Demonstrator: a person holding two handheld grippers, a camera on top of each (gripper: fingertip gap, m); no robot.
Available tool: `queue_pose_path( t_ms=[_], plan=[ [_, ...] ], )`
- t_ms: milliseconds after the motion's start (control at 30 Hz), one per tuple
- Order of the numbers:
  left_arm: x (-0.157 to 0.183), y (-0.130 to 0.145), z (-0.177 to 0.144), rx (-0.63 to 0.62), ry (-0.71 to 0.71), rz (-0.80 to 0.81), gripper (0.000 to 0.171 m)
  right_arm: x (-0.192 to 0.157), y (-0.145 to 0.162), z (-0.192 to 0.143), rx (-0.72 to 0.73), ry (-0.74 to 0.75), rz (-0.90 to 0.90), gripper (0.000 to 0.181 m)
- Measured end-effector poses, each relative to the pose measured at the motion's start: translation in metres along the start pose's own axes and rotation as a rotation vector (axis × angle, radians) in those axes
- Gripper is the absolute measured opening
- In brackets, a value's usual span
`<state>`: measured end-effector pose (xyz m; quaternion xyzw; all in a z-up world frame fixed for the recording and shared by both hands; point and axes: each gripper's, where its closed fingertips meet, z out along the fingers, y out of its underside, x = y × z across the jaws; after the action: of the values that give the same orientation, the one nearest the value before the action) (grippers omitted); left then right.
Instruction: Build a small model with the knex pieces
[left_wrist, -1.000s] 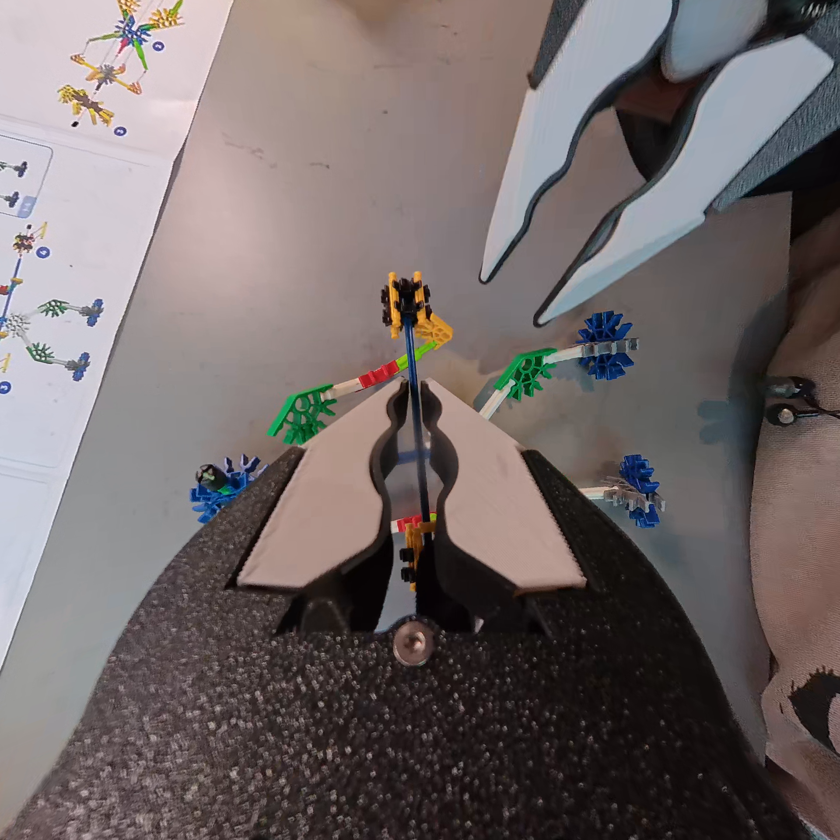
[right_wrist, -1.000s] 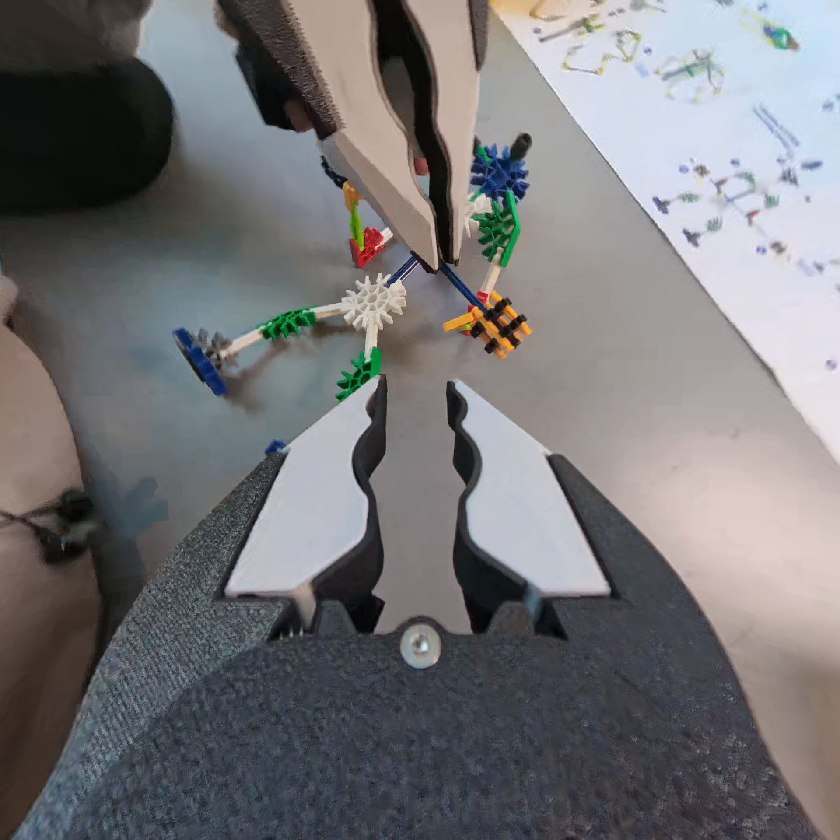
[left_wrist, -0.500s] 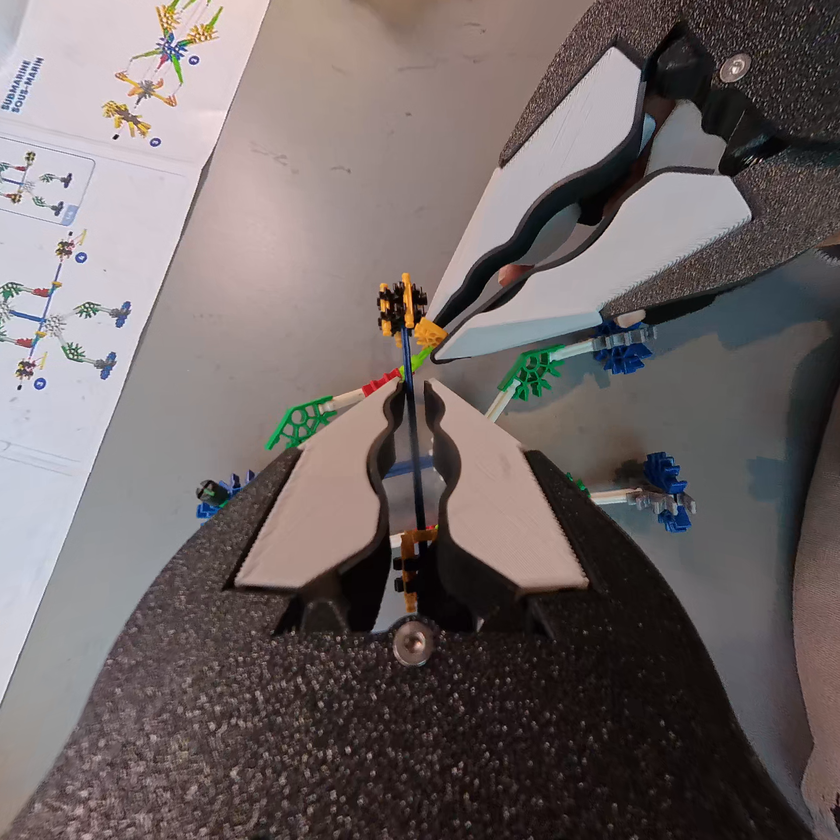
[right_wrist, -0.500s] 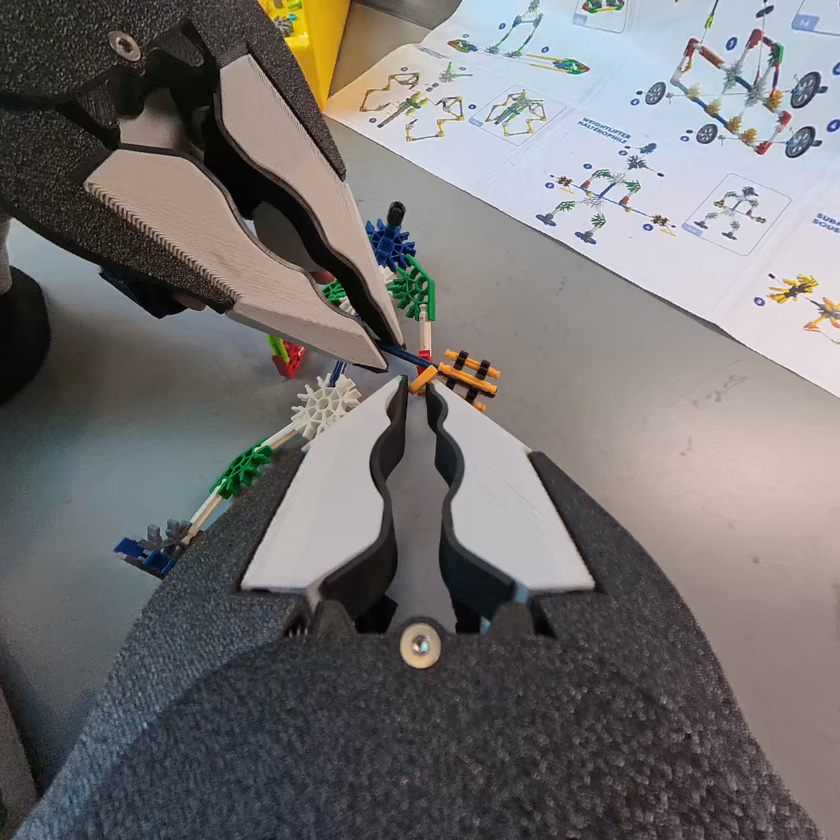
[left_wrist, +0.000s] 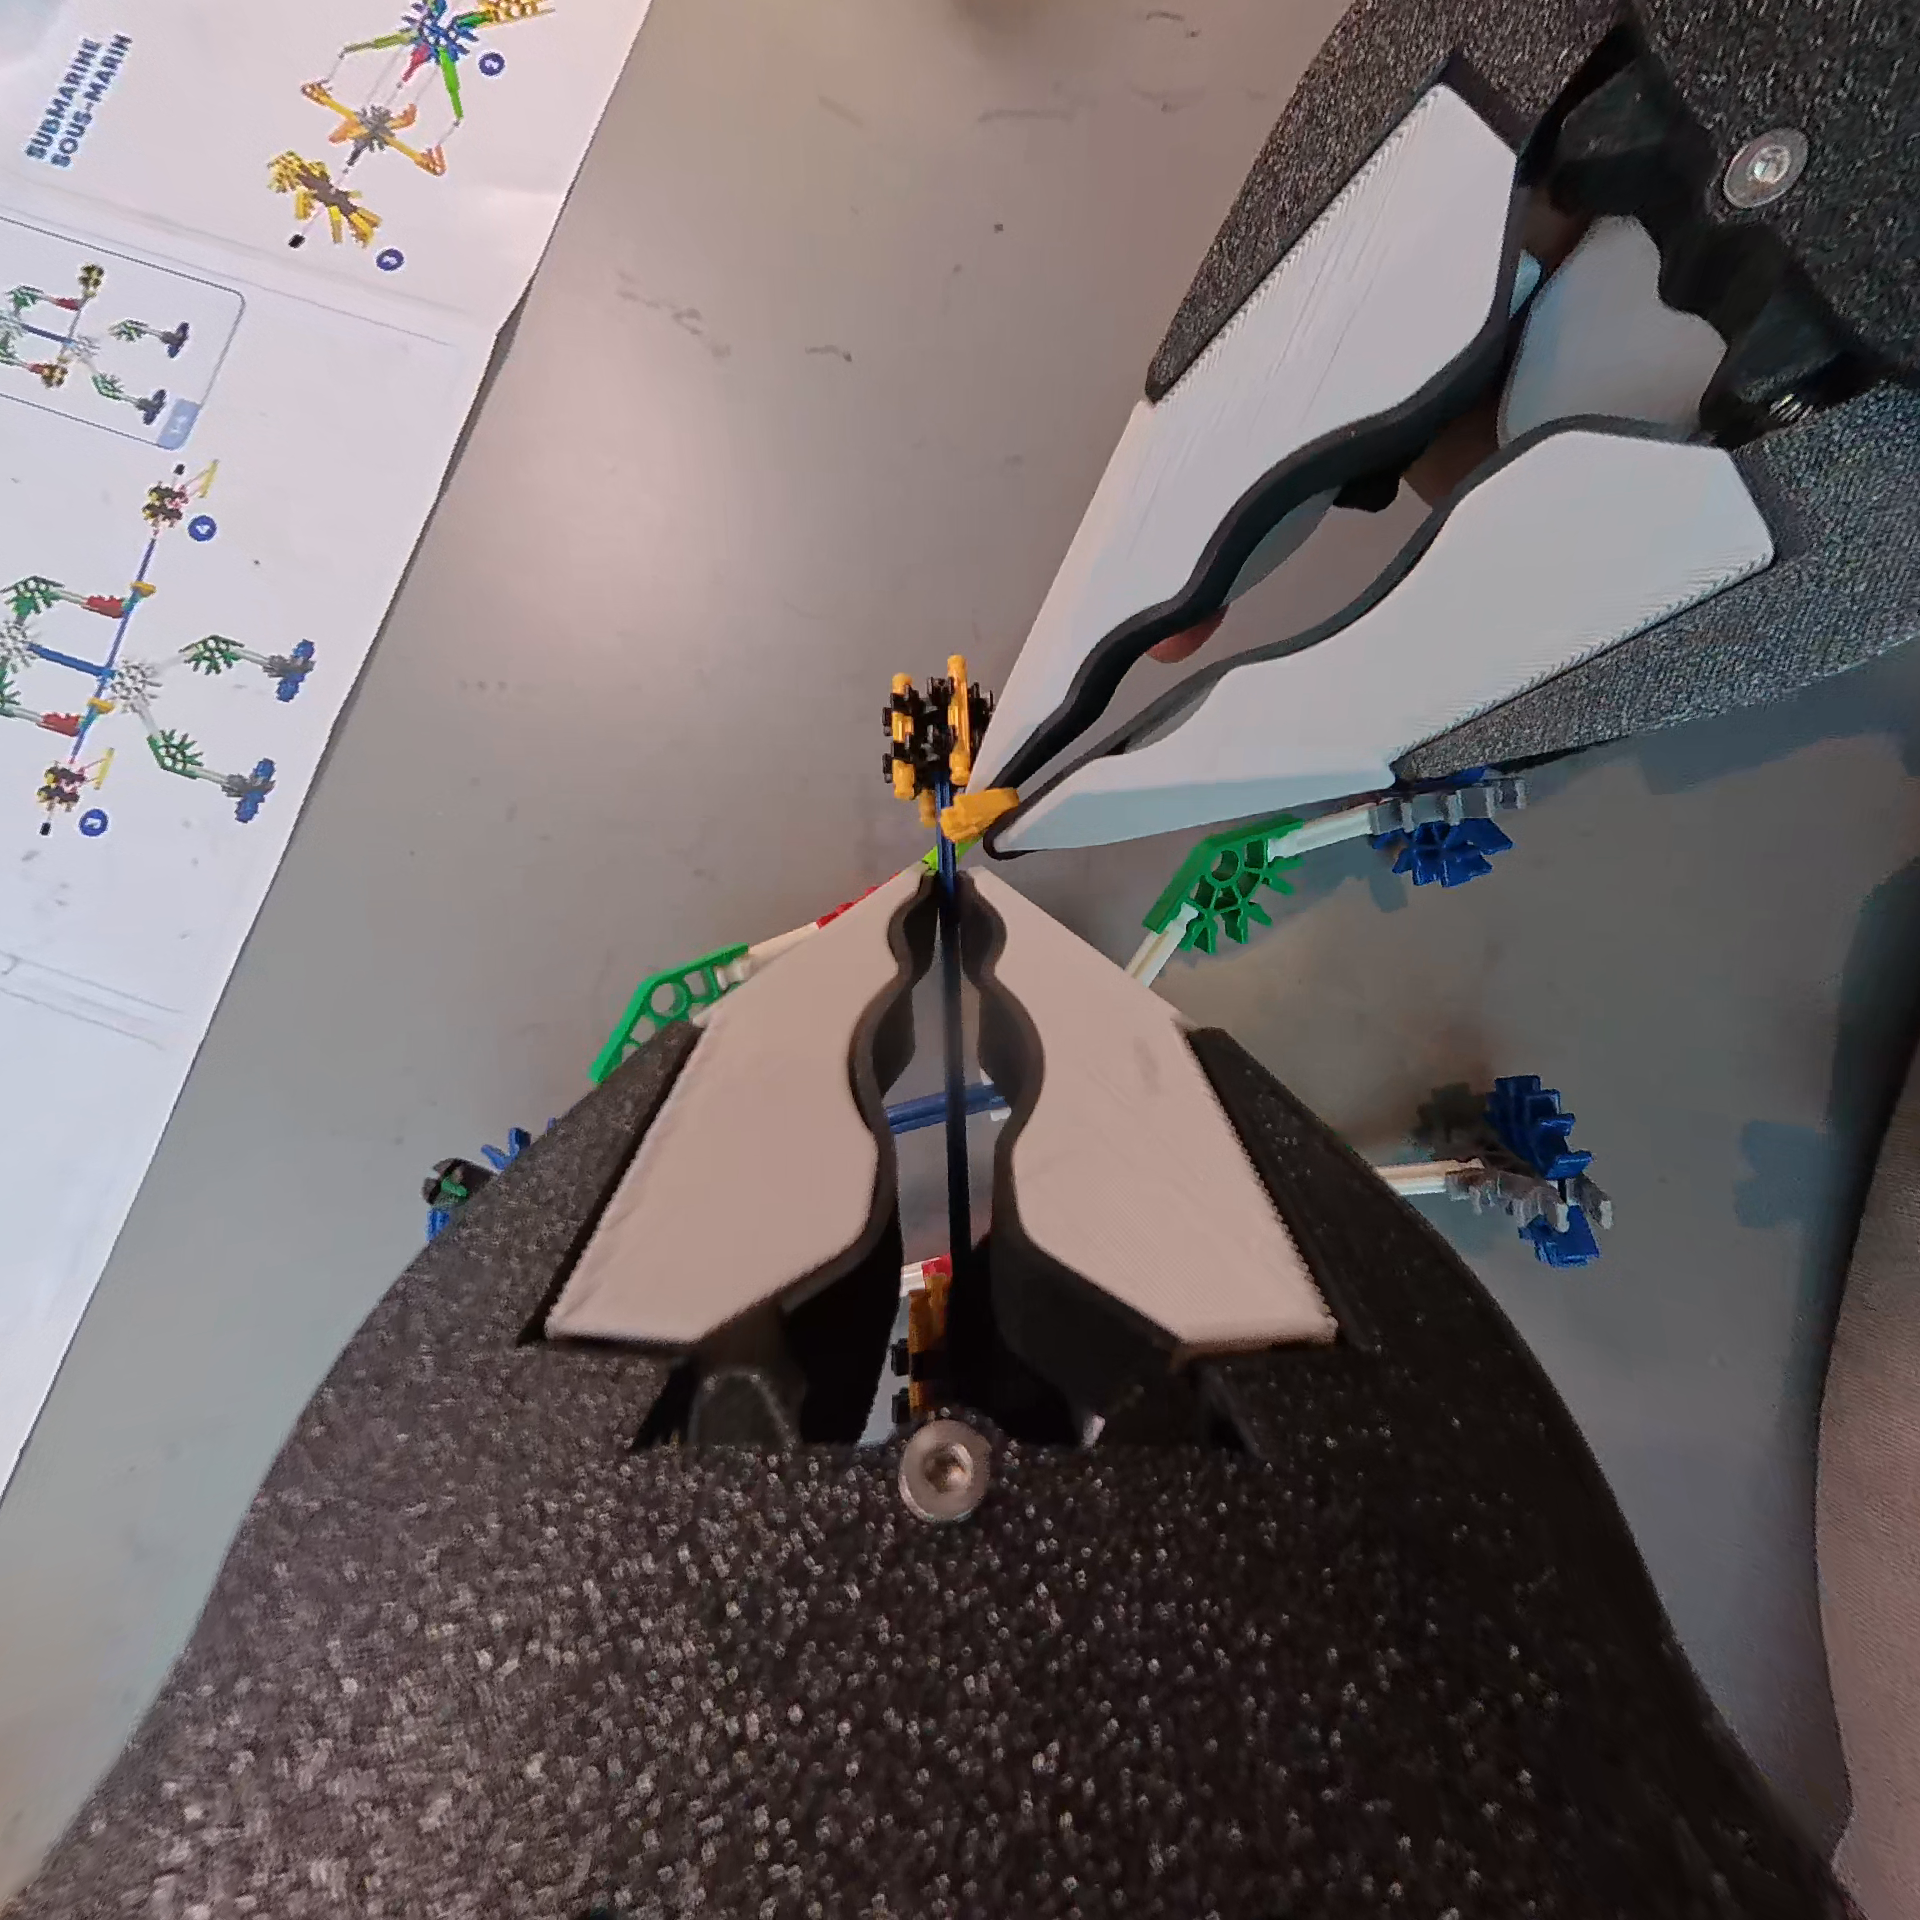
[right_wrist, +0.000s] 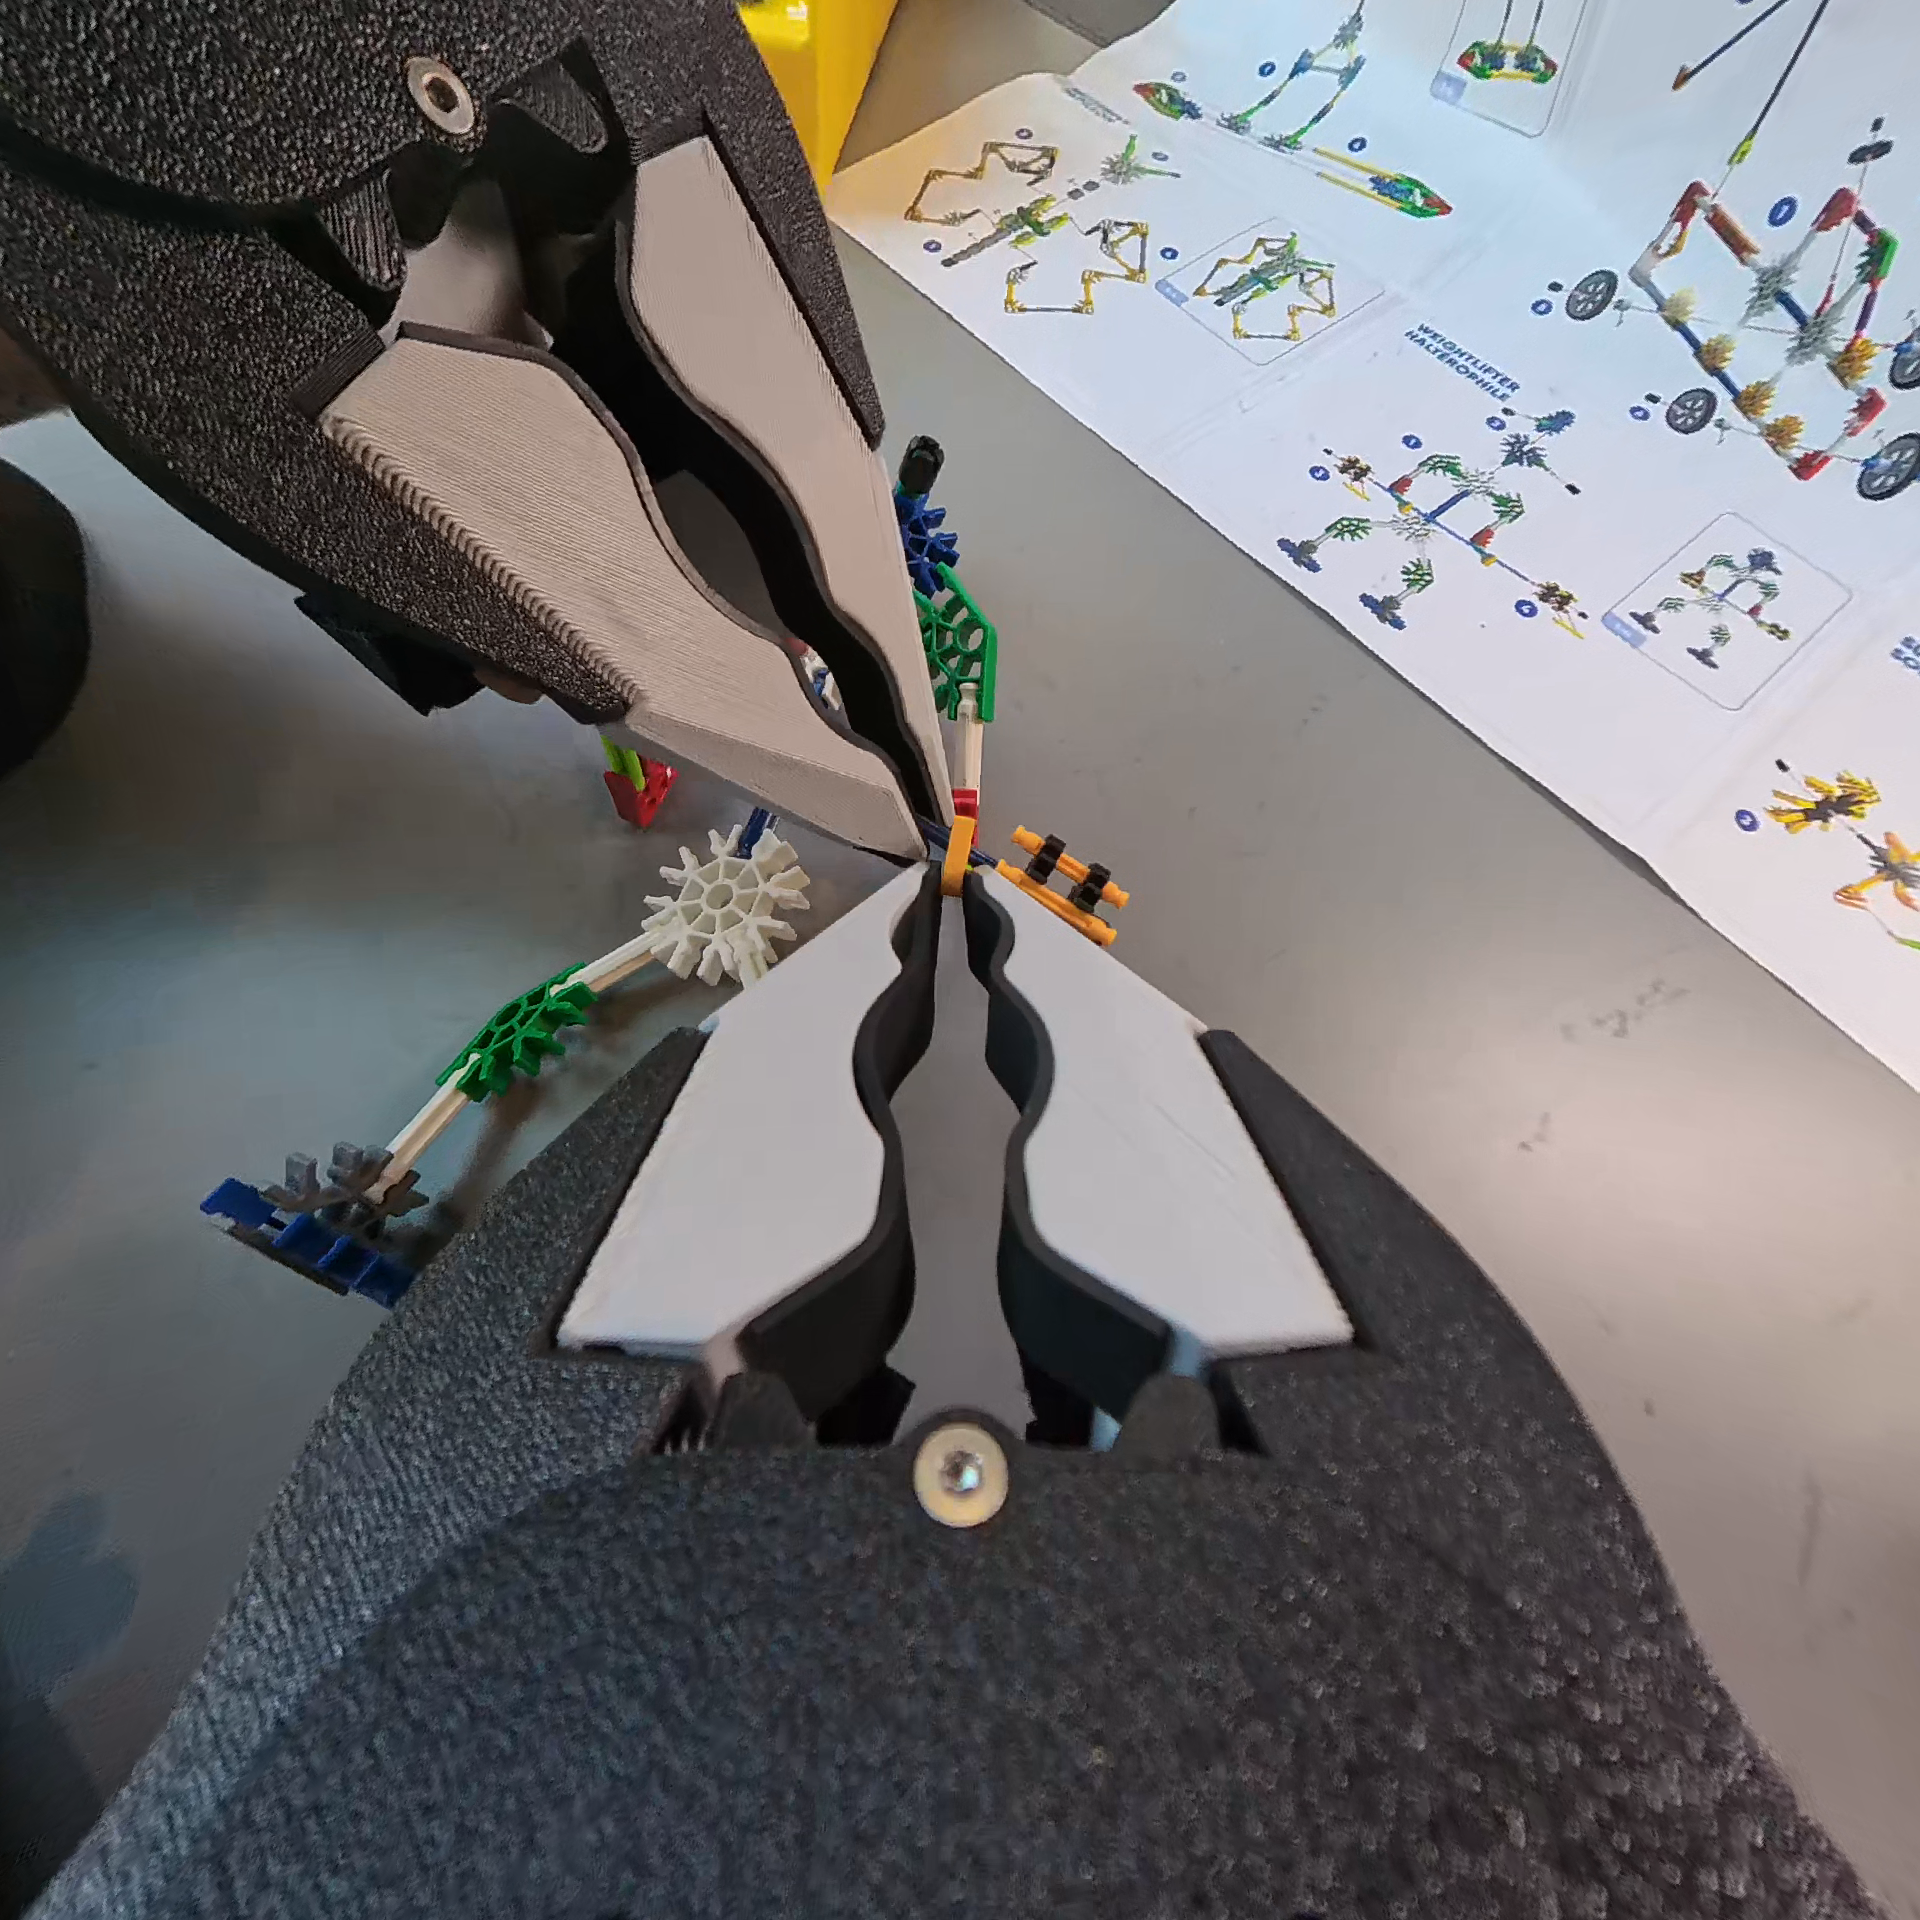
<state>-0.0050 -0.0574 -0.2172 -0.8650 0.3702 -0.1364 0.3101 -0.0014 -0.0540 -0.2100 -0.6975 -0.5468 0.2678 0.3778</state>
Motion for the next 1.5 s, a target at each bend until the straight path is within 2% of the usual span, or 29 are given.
queue_pose_path(
  t_ms=[200,733,1133,1300,1500],
  plan=[
    [-0.002,0.0,-0.003,0.034,-0.028,-0.034,0.003,-0.001,-0.005,0.0,0.055,0.024,0.058,0.003],
    [-0.009,-0.007,-0.014,0.135,-0.098,-0.065,0.003,0.005,-0.005,0.003,0.039,0.111,0.094,0.002],
    [-0.006,-0.009,-0.015,0.167,-0.055,-0.103,0.006,0.003,-0.008,0.004,0.036,0.157,0.069,0.002],
    [-0.007,-0.009,-0.014,0.163,-0.09,-0.064,0.003,0.005,-0.009,0.004,0.043,0.175,0.081,0.001],
    [-0.006,-0.001,-0.014,0.088,-0.134,0.056,0.003,-0.001,-0.007,0.008,0.057,0.176,0.102,0.001]
  ],
)
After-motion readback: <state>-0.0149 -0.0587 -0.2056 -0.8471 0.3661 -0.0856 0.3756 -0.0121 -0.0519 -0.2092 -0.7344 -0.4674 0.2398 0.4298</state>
